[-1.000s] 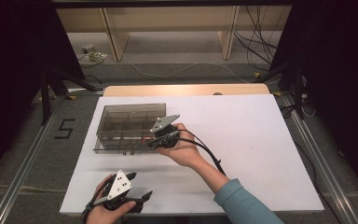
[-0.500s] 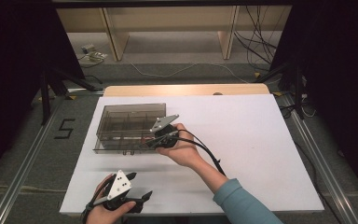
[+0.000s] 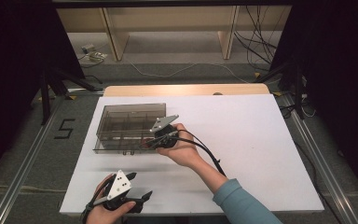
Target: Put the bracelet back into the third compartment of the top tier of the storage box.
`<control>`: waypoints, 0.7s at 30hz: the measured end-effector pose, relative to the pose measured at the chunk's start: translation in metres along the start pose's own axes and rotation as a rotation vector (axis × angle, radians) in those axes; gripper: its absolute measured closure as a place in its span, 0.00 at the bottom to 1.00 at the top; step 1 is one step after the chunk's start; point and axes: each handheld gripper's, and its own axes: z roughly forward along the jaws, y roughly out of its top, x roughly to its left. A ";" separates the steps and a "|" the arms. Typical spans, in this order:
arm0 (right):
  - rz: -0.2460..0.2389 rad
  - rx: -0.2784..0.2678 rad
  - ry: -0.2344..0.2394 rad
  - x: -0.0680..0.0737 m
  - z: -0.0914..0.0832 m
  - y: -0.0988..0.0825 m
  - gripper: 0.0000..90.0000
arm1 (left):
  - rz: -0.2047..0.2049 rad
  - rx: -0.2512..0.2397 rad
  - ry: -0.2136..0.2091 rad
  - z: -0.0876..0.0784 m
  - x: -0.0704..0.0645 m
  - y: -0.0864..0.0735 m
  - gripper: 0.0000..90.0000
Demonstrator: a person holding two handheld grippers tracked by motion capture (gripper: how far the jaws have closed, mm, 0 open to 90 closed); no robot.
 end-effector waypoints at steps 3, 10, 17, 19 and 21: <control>-0.004 -0.003 -0.006 0.000 -0.001 0.000 0.92 | 0.000 0.000 0.000 0.000 0.000 0.000 0.19; -0.009 -0.014 -0.013 0.001 -0.006 0.001 0.88 | 0.001 0.002 0.000 0.000 0.000 0.000 0.19; -0.014 -0.044 -0.031 0.002 -0.016 0.003 0.80 | 0.000 0.001 0.001 0.000 0.000 0.000 0.19; -0.011 -0.054 -0.039 0.002 -0.020 0.002 0.75 | -0.001 0.000 0.002 0.000 0.000 0.000 0.19; -0.005 -0.060 -0.044 0.002 -0.024 0.001 0.73 | -0.002 0.000 0.002 0.000 0.000 0.000 0.19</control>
